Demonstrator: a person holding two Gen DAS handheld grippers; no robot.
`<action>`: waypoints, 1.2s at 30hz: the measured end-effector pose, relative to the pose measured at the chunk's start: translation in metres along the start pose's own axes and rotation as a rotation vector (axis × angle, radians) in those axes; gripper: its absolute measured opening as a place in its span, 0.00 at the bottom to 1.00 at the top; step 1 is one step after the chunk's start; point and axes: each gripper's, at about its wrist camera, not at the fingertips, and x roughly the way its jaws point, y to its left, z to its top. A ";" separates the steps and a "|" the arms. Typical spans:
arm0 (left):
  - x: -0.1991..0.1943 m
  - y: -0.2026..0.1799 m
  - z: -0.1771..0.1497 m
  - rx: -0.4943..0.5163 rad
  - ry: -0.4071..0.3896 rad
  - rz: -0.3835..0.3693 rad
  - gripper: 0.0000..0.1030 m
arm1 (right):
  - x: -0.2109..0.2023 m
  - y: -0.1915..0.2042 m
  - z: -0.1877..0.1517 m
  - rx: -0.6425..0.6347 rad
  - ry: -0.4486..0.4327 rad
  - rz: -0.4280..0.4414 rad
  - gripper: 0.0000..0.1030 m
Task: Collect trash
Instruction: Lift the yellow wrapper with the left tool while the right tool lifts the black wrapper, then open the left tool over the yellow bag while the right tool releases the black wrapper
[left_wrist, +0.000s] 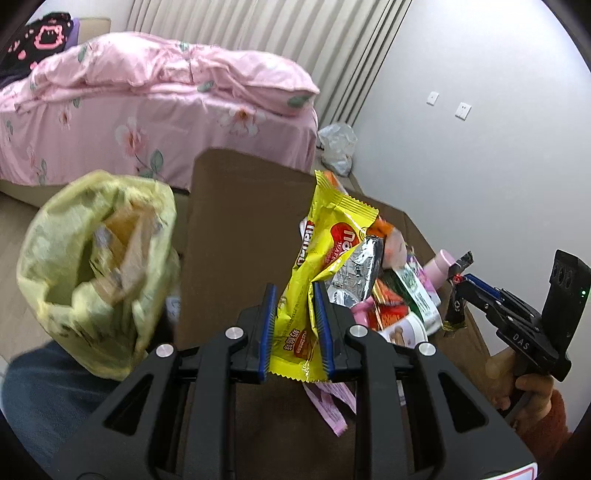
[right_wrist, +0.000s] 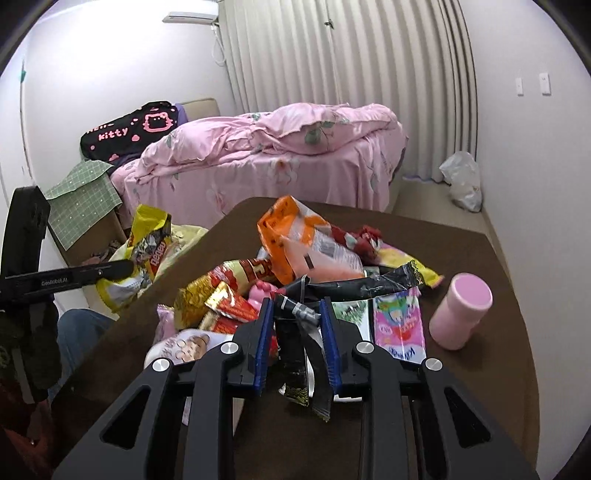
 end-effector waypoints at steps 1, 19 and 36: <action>-0.005 0.003 0.006 0.012 -0.020 0.024 0.19 | 0.000 0.003 0.003 -0.010 -0.004 0.002 0.24; 0.038 0.185 0.024 -0.233 0.068 0.417 0.19 | 0.110 0.145 0.150 -0.323 0.012 0.315 0.24; 0.029 0.230 0.002 -0.381 0.061 0.477 0.19 | 0.349 0.289 0.091 -0.543 0.614 0.452 0.24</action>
